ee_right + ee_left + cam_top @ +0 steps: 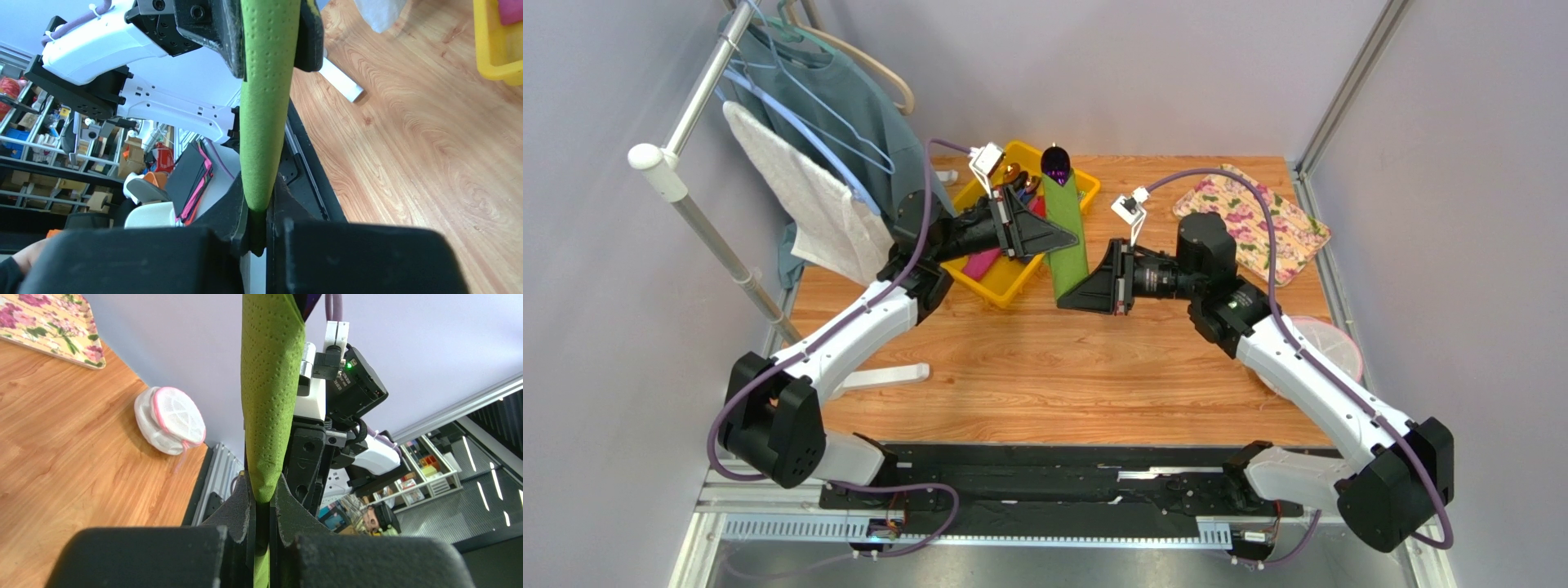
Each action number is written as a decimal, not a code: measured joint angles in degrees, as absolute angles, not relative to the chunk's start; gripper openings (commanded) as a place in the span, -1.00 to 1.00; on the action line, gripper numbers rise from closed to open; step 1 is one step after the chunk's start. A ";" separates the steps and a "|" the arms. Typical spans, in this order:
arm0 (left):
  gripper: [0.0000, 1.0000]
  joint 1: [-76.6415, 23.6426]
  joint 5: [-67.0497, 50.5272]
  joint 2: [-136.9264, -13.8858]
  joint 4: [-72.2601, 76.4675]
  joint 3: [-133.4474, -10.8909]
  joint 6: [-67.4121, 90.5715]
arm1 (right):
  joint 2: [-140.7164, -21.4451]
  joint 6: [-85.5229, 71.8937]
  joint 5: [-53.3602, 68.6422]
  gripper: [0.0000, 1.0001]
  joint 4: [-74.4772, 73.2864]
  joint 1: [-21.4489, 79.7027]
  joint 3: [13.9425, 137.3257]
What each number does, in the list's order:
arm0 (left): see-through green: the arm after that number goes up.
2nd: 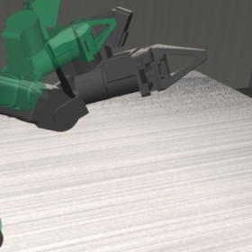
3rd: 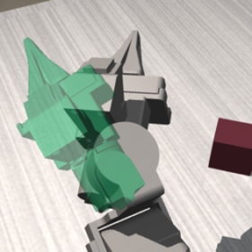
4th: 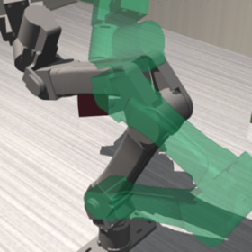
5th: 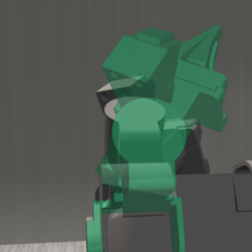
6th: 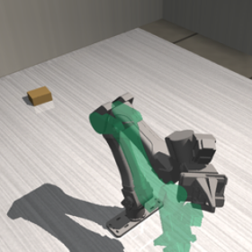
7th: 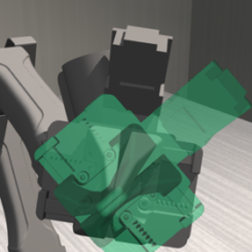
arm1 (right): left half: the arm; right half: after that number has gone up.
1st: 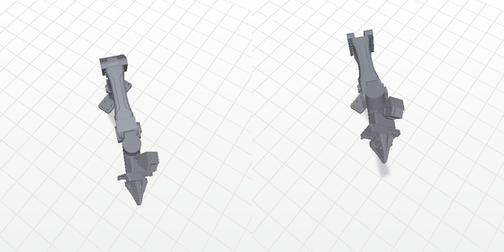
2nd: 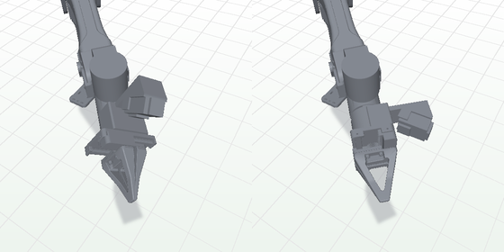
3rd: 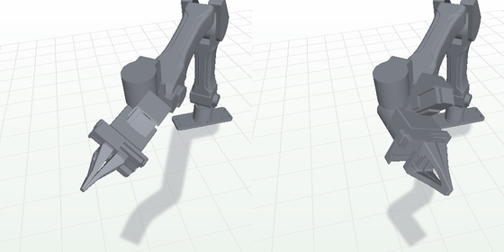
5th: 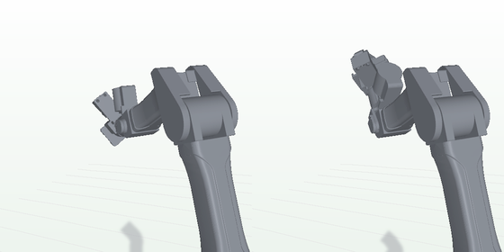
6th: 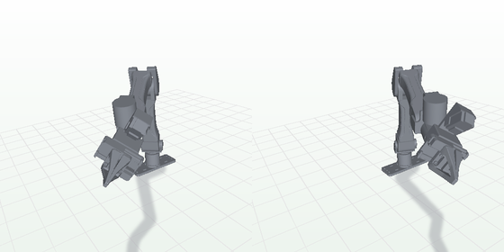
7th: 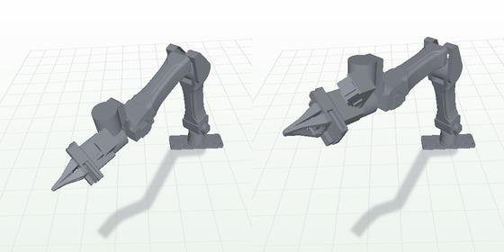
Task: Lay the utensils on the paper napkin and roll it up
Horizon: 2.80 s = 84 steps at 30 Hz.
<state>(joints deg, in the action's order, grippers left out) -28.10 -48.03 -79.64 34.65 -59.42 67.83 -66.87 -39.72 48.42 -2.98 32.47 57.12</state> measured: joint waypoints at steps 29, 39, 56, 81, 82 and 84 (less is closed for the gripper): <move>-1.00 -29.78 -51.88 -77.23 36.49 -53.93 62.61 | -70.78 -36.45 49.98 -0.09 -14.90 23.11 70.39; -1.00 -31.31 -52.05 -77.23 36.73 -53.91 62.52 | -71.18 -40.51 50.04 -0.26 -10.44 23.44 70.39; -0.88 -31.55 -52.16 -77.25 36.62 -53.91 62.67 | -71.16 -41.04 49.95 -1.00 -9.37 24.95 69.04; -0.23 -31.88 -51.75 -77.25 38.87 -51.77 65.47 | -71.02 -39.38 49.63 -1.00 -10.11 25.28 69.04; -0.21 -31.88 -51.75 -77.25 38.89 -51.75 65.49 | -71.02 -39.38 49.63 -1.00 -10.09 25.30 69.04; -0.17 -31.88 -51.75 -77.25 39.11 -51.62 65.52 | -71.02 -39.38 49.63 -1.00 -10.09 25.32 69.04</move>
<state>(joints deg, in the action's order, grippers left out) -31.88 -51.75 -77.25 39.11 -51.62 65.52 -71.02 -39.38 49.63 -10.09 25.32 69.04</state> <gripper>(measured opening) 0.390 0.026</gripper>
